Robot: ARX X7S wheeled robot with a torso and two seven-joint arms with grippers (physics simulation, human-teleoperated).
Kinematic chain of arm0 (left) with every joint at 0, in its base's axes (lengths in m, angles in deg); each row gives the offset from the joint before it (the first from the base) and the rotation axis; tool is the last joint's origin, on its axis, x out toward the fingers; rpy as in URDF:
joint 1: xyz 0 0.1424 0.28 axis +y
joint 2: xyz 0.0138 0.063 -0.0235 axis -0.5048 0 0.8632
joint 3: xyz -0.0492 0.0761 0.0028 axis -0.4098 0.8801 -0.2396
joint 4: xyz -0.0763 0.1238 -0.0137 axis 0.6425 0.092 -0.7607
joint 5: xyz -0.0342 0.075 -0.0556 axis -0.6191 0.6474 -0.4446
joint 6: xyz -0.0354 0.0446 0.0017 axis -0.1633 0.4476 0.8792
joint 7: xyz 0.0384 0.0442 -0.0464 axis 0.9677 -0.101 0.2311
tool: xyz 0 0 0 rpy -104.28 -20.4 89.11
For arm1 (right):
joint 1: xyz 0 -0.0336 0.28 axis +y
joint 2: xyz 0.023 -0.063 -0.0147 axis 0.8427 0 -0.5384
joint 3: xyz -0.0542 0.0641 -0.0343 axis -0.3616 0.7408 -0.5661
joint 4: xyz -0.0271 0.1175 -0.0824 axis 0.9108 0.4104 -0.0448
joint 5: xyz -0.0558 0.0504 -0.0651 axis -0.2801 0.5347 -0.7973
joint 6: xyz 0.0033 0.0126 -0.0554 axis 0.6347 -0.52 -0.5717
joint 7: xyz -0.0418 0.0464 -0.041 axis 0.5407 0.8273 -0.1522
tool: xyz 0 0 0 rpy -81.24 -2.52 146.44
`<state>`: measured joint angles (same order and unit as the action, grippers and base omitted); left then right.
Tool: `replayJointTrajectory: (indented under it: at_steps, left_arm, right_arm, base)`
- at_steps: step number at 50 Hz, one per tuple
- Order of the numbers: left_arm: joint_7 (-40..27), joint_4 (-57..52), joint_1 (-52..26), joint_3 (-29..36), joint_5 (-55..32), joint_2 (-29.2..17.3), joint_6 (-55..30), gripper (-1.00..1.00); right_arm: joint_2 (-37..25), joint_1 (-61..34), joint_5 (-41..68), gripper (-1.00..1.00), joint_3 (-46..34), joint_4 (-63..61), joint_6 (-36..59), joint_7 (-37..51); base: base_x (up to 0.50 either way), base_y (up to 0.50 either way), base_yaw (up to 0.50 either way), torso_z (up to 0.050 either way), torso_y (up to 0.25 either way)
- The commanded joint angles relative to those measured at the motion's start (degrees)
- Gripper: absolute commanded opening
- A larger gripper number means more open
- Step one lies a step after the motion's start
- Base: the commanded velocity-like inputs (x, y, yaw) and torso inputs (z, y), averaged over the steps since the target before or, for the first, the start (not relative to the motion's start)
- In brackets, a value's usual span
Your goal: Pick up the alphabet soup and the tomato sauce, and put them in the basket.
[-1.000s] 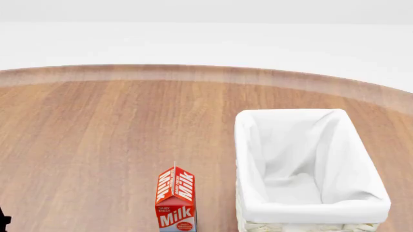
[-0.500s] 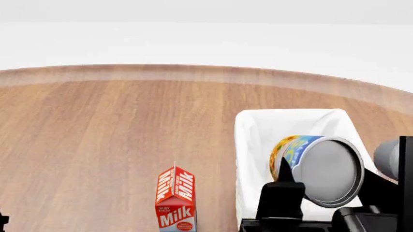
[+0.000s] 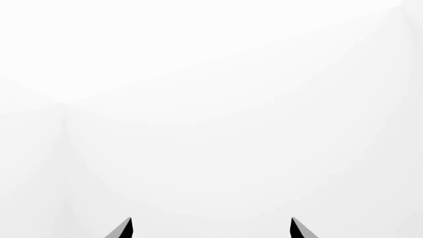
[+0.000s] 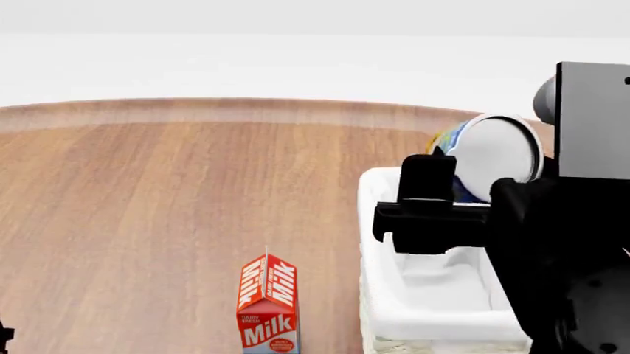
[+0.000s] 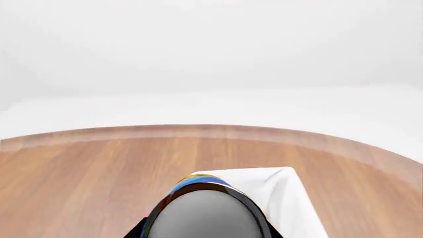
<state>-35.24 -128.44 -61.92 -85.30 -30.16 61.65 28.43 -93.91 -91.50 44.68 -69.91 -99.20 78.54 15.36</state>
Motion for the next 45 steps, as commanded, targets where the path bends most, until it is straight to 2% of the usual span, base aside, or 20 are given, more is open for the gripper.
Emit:
replayJointTrajectory:
  at_steps: [1, 21, 35, 45]
  left_arm:
    - [0.1, 0.0, -0.56, -0.1, -0.1, 0.0, -0.35, 1.0]
    - [0.44, 0.0, -1.74, 0.68, 0.6, 0.0, -1.57, 1.0]
    - [0.15, 0.0, -2.09, 1.74, 1.22, 0.0, -1.91, 1.0]
    - [0.36, 0.0, -1.88, 1.12, 1.0, 0.0, -1.64, 1.0]
  right_arm:
    - [4.2, -3.76, -10.51, -1.0, -3.79, 10.55, 3.72, -7.96]
    - [10.67, -7.03, -37.03, -1.0, -13.98, 29.77, -1.67, -27.49]
    - [15.63, -9.9, -44.96, -1.0, -18.28, 45.01, -5.39, -33.66]
    - [18.0, -12.08, -46.55, -1.0, -18.35, 52.68, -6.99, -35.23]
  base:
    - [0.0, 0.0, 0.0, 0.0, 0.0]
    - [0.0, 0.0, 0.0, 0.001, 0.001]
    - [0.0, 0.0, 0.0, 0.0, 0.001]
    - [0.0, 0.0, 0.0, 0.0, 0.001]
